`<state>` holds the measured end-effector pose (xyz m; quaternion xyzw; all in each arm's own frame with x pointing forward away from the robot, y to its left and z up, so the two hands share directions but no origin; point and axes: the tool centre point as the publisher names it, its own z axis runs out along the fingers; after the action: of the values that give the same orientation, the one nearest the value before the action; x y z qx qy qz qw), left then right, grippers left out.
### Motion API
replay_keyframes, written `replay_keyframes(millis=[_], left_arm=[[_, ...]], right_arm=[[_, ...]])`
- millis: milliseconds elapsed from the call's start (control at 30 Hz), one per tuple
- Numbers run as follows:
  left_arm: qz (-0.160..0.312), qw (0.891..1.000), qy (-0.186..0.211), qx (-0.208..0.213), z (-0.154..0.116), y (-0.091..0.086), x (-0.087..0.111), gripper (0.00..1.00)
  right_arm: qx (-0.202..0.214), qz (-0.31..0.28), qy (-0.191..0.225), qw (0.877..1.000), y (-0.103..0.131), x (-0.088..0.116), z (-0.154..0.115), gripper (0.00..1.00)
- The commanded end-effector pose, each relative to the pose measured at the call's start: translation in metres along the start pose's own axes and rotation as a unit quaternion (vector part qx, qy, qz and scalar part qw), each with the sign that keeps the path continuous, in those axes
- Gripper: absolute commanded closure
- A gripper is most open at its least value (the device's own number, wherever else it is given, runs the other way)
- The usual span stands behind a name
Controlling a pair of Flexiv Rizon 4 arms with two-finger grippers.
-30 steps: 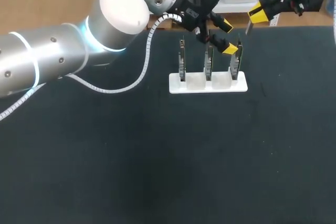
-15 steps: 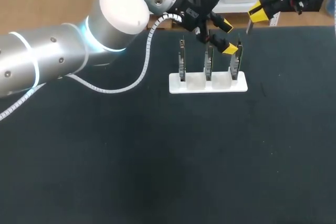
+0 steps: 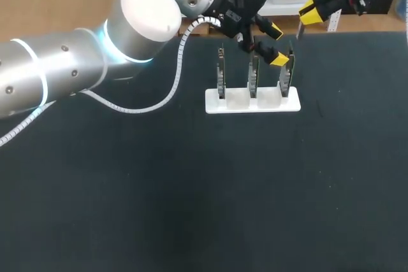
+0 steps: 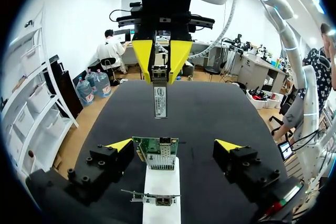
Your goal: Pick up the optical module with the left hand, and insert it into the network port with the right hand.
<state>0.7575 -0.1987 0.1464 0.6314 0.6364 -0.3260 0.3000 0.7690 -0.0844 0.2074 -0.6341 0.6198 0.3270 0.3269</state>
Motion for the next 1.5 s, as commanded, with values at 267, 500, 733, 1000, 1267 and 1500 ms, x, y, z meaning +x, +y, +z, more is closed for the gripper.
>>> replay_keyframes(millis=[267,500,733,1000,1267,1500], left_arm=[[0.000,1.000,0.001,0.000,0.000,0.000,0.000,0.00],[0.000,1.000,0.001,0.000,0.000,0.000,0.000,0.00],[0.000,1.000,0.001,0.000,0.000,0.000,0.000,0.00],[0.000,1.000,0.001,0.000,0.000,0.000,0.000,0.00],[0.000,1.000,0.001,0.000,0.000,0.000,0.000,0.00],[0.000,1.000,0.001,0.000,0.000,0.000,0.000,0.00]], right_arm=[[0.029,0.002,0.006,1.000,0.013,-0.007,0.008,1.00],[0.046,-0.001,0.016,0.999,0.014,-0.009,0.008,1.00],[0.052,0.001,0.032,0.998,0.014,-0.007,0.009,1.00],[0.048,0.005,0.038,0.998,0.012,0.001,0.010,1.00],[0.034,0.004,0.028,0.999,0.007,0.007,0.009,1.00],[0.020,0.001,0.020,1.000,0.003,0.011,0.011,1.00]])
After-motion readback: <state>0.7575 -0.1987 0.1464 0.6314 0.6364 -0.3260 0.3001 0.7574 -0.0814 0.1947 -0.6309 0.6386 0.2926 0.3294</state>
